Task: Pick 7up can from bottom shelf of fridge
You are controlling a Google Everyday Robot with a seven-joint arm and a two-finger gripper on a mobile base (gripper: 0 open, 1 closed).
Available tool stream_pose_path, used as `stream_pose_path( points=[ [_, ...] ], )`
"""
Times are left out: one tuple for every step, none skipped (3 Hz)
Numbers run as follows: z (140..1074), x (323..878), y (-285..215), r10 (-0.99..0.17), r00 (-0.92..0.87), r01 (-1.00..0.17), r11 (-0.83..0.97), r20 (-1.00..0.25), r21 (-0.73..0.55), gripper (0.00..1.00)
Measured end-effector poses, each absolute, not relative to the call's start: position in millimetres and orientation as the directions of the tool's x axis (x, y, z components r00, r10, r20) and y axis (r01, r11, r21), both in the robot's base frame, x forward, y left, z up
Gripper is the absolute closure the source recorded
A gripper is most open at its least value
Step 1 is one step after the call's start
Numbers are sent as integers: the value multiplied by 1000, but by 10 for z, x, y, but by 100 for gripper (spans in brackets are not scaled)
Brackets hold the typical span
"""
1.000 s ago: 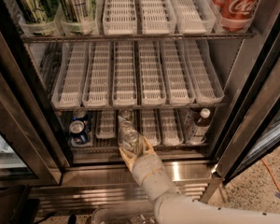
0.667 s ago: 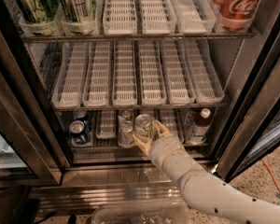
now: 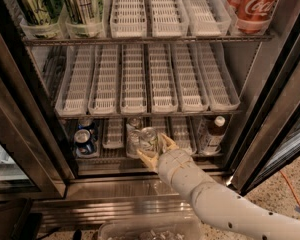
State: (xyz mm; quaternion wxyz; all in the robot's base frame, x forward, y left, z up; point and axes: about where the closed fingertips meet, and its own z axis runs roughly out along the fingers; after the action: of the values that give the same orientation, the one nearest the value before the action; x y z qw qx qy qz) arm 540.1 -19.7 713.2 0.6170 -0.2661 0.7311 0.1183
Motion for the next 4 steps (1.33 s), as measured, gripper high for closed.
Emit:
stream_pose_path(
  points=[
    [7058,5408,-144,-253,-123,-559,817,-960,-144,100],
    [6867,5208,-142,-274,-222,-600,795,-936,-90,100],
    [6801,4968,-41,-282,-290,-665,747,-914,-20,100],
    [6898,4795,132,-310,-278,-730,683,-909,-10,100]
  ],
)
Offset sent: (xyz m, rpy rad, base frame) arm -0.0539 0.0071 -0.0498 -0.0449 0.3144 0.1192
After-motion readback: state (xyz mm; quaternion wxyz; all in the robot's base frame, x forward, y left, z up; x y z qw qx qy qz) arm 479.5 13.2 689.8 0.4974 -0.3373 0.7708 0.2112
